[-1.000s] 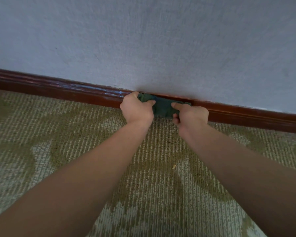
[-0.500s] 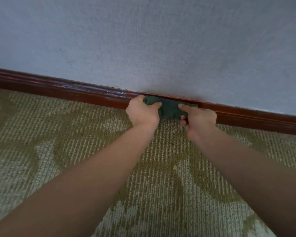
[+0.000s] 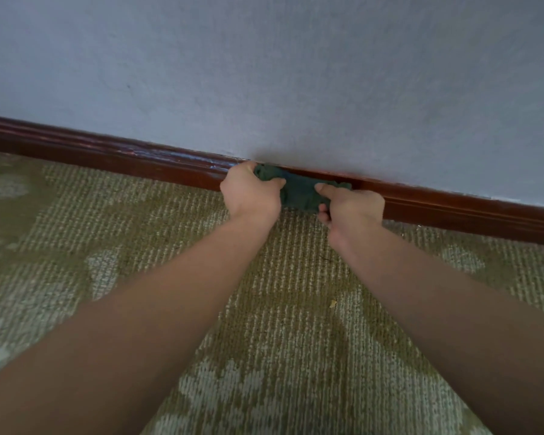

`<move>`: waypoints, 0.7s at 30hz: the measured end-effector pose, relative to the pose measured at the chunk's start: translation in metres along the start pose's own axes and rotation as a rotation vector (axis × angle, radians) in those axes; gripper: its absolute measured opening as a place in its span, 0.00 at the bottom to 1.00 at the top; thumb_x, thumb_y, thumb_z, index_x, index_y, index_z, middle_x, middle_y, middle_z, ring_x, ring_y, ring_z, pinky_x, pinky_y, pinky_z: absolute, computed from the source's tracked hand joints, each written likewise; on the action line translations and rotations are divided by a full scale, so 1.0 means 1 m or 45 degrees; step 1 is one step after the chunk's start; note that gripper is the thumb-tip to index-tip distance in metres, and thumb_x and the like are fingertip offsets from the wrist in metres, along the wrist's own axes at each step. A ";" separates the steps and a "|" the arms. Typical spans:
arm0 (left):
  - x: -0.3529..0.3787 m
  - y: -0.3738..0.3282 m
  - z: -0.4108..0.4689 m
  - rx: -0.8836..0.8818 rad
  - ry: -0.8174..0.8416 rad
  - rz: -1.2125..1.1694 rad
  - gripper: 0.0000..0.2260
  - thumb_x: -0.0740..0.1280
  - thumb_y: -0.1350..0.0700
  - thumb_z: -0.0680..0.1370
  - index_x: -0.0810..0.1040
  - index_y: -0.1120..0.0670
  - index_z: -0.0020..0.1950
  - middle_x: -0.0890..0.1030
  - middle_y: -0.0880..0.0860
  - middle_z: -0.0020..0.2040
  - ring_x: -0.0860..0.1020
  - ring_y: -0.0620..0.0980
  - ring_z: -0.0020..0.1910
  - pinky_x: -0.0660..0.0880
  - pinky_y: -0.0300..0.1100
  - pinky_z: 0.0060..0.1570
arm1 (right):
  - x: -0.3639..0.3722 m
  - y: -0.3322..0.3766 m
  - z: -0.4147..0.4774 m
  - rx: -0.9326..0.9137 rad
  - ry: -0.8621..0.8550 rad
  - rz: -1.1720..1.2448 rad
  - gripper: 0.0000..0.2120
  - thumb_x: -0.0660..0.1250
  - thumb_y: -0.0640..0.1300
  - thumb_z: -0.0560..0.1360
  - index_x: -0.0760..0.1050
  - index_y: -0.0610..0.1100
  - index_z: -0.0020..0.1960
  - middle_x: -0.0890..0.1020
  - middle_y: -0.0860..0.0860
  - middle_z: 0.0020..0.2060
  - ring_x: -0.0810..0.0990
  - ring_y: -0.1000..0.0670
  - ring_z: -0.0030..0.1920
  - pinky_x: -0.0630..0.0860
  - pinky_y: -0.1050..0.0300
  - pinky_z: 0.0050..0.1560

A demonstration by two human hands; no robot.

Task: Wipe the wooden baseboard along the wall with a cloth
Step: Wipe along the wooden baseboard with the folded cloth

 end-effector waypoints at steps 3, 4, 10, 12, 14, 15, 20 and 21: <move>-0.004 0.006 -0.007 -0.118 0.015 -0.104 0.10 0.75 0.61 0.69 0.76 0.52 0.33 0.80 0.52 0.37 0.81 0.53 0.41 0.80 0.49 0.45 | -0.004 -0.003 -0.002 -0.088 0.028 -0.042 0.13 0.74 0.36 0.68 0.70 0.42 0.35 0.77 0.47 0.31 0.72 0.55 0.22 0.68 0.67 0.19; -0.007 0.009 -0.009 -0.157 0.001 -0.144 0.10 0.75 0.61 0.69 0.76 0.52 0.33 0.80 0.53 0.38 0.81 0.54 0.41 0.80 0.50 0.45 | -0.004 -0.004 -0.003 -0.098 0.042 -0.043 0.12 0.74 0.36 0.69 0.70 0.41 0.35 0.77 0.47 0.31 0.72 0.55 0.21 0.68 0.68 0.19; -0.022 0.002 -0.017 -0.178 -0.096 -0.179 0.10 0.75 0.63 0.69 0.76 0.52 0.33 0.81 0.55 0.40 0.81 0.56 0.43 0.80 0.51 0.45 | -0.001 -0.007 -0.012 -0.142 0.142 -0.038 0.12 0.74 0.38 0.69 0.71 0.42 0.32 0.78 0.47 0.30 0.71 0.56 0.20 0.67 0.69 0.19; -0.025 -0.003 -0.020 -0.159 -0.116 -0.133 0.09 0.75 0.62 0.69 0.77 0.53 0.34 0.82 0.57 0.42 0.81 0.56 0.43 0.80 0.51 0.46 | -0.001 -0.006 -0.013 -0.136 0.160 -0.013 0.13 0.74 0.37 0.69 0.71 0.42 0.32 0.77 0.47 0.29 0.71 0.56 0.20 0.67 0.69 0.18; -0.026 -0.008 -0.026 -0.151 -0.152 -0.074 0.08 0.75 0.62 0.69 0.77 0.54 0.36 0.82 0.56 0.42 0.81 0.55 0.42 0.80 0.50 0.45 | -0.002 -0.008 -0.014 -0.111 0.172 0.001 0.13 0.73 0.37 0.70 0.71 0.41 0.32 0.77 0.47 0.28 0.71 0.56 0.20 0.67 0.68 0.18; -0.027 -0.009 -0.029 -0.144 -0.173 -0.037 0.07 0.74 0.62 0.69 0.78 0.55 0.37 0.81 0.56 0.42 0.80 0.54 0.42 0.80 0.49 0.45 | -0.002 -0.010 -0.015 -0.095 0.175 0.006 0.13 0.73 0.37 0.70 0.71 0.41 0.32 0.77 0.47 0.28 0.71 0.55 0.20 0.68 0.68 0.18; -0.041 -0.016 -0.042 -0.106 -0.242 0.133 0.06 0.74 0.61 0.70 0.77 0.54 0.38 0.80 0.54 0.40 0.79 0.52 0.38 0.79 0.44 0.40 | 0.000 -0.026 -0.024 0.011 0.235 0.072 0.15 0.73 0.37 0.70 0.69 0.40 0.31 0.75 0.46 0.27 0.70 0.53 0.22 0.68 0.64 0.20; -0.044 -0.016 -0.042 -0.097 -0.235 0.147 0.06 0.74 0.61 0.70 0.78 0.54 0.38 0.80 0.54 0.40 0.79 0.51 0.37 0.79 0.44 0.40 | 0.001 -0.027 -0.026 0.007 0.244 0.070 0.15 0.73 0.37 0.70 0.68 0.41 0.31 0.75 0.46 0.27 0.70 0.52 0.22 0.68 0.62 0.21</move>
Point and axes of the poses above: each hand's wrist, its own z-axis towards the middle knuckle, its own x-axis out of the palm, y = z × x, the point moved 3 cm from there along z, towards the middle knuckle
